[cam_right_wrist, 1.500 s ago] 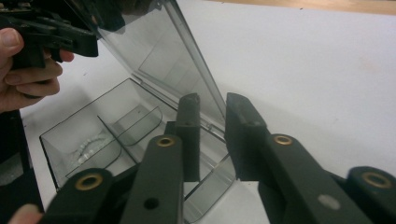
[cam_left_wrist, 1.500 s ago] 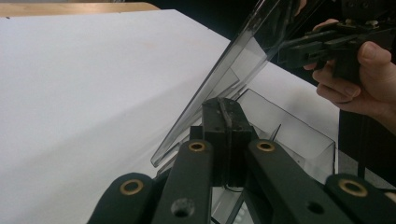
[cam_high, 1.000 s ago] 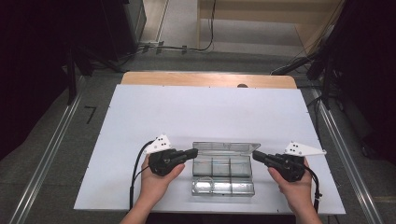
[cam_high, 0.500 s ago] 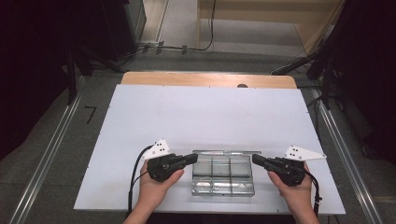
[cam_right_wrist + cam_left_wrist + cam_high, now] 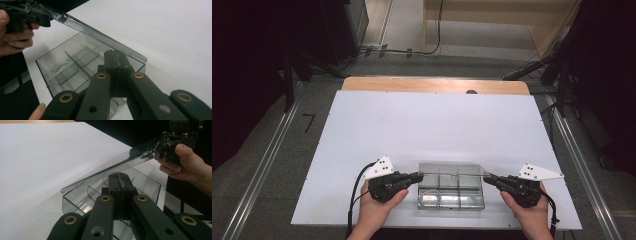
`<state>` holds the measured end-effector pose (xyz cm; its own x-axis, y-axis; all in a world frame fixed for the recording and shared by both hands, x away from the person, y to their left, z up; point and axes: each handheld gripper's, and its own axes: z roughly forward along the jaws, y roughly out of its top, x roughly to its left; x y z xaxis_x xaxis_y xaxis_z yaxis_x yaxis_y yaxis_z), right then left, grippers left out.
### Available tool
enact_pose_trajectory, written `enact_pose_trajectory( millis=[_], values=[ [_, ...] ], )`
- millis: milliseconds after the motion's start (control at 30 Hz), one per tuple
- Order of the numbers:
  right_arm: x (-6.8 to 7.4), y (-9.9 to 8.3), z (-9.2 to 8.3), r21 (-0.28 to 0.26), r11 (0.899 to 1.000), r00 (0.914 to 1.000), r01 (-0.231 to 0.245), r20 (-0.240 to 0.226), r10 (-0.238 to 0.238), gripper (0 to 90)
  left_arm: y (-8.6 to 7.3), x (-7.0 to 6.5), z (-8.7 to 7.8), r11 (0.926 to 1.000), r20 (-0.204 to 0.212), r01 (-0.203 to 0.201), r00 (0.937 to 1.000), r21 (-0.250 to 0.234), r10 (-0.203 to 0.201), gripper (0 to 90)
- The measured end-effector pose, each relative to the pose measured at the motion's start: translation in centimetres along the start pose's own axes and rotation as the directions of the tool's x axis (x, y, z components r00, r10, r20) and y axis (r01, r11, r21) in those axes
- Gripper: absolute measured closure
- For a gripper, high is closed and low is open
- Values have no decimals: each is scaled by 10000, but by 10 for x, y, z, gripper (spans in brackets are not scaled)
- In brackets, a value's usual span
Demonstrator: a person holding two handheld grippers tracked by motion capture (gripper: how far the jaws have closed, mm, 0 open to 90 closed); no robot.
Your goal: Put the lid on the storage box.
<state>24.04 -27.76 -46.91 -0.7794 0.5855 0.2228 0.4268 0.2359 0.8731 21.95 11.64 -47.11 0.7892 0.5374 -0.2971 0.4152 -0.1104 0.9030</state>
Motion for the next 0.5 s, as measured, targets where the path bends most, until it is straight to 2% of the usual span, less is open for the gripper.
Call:
enact_pose_trajectory(
  millis=[500],
  values=[
    [11,-11,-9,102,9999,9999,136,-51,-135,875,-11,-5,-5,9993,12,36,10000,361,-36,900]
  ],
)
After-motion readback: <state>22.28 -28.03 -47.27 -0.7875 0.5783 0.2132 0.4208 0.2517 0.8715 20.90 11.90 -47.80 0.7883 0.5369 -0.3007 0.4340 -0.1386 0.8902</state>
